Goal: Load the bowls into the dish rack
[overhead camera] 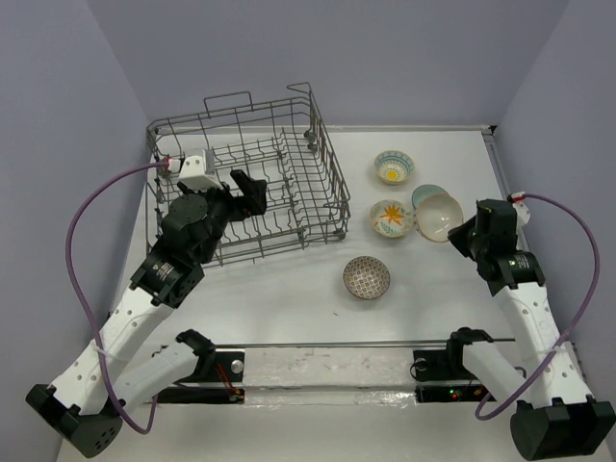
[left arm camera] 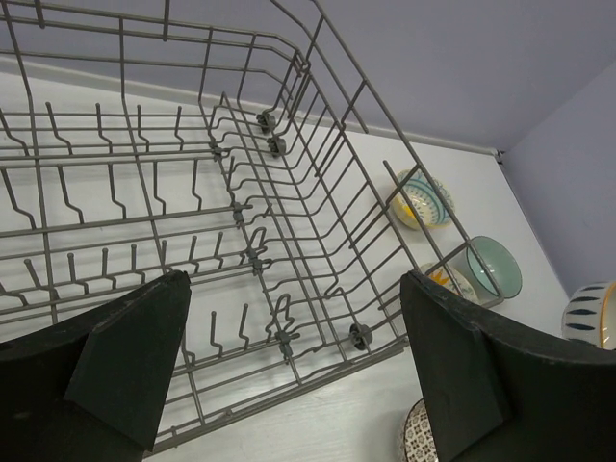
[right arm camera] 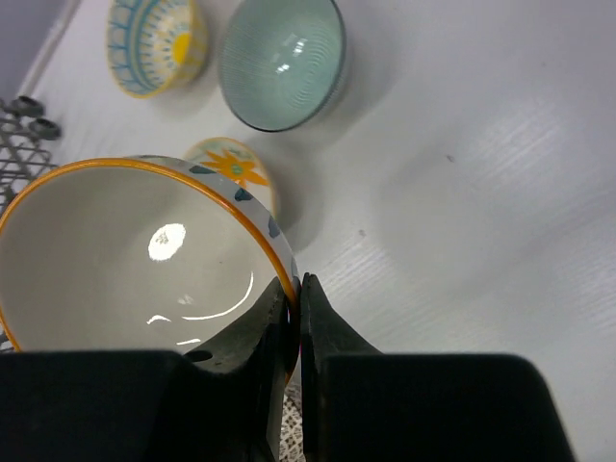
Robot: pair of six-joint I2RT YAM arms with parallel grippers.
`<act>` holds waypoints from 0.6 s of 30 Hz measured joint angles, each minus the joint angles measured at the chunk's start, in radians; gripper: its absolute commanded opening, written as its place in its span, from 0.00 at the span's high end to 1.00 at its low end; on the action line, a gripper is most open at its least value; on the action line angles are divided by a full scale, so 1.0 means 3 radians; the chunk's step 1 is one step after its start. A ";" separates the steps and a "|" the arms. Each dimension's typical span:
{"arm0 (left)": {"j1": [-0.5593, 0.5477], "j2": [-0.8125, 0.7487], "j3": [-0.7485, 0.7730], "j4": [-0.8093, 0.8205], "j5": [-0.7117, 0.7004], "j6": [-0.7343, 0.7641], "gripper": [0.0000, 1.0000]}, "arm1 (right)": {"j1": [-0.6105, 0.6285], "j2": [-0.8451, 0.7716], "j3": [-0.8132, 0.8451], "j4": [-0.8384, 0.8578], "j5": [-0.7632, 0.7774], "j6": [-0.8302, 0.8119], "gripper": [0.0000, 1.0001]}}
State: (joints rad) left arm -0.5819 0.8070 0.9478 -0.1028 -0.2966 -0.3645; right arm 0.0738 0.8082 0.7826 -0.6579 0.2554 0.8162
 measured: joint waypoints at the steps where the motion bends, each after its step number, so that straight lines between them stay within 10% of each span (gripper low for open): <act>1: 0.0000 0.0023 0.0056 -0.0020 0.0014 0.0000 0.01 | -0.0001 0.0028 0.0170 0.0000 -0.0074 -0.0090 0.99; 11: 0.0000 0.0247 0.0556 -0.0284 0.0107 -0.0004 0.01 | 0.0193 0.0790 0.1202 0.0161 -0.0584 -0.0408 0.99; 18: 0.0000 0.0420 0.0777 -0.0523 0.0090 -0.0052 0.02 | 0.1189 0.1592 0.2116 0.0225 -0.0390 -0.0587 0.99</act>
State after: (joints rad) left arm -0.5819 0.9329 1.1809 -0.2596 -0.2695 -0.3801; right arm 0.4305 1.2858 1.4174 -0.5903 0.1383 0.6399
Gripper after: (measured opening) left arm 0.988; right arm 0.112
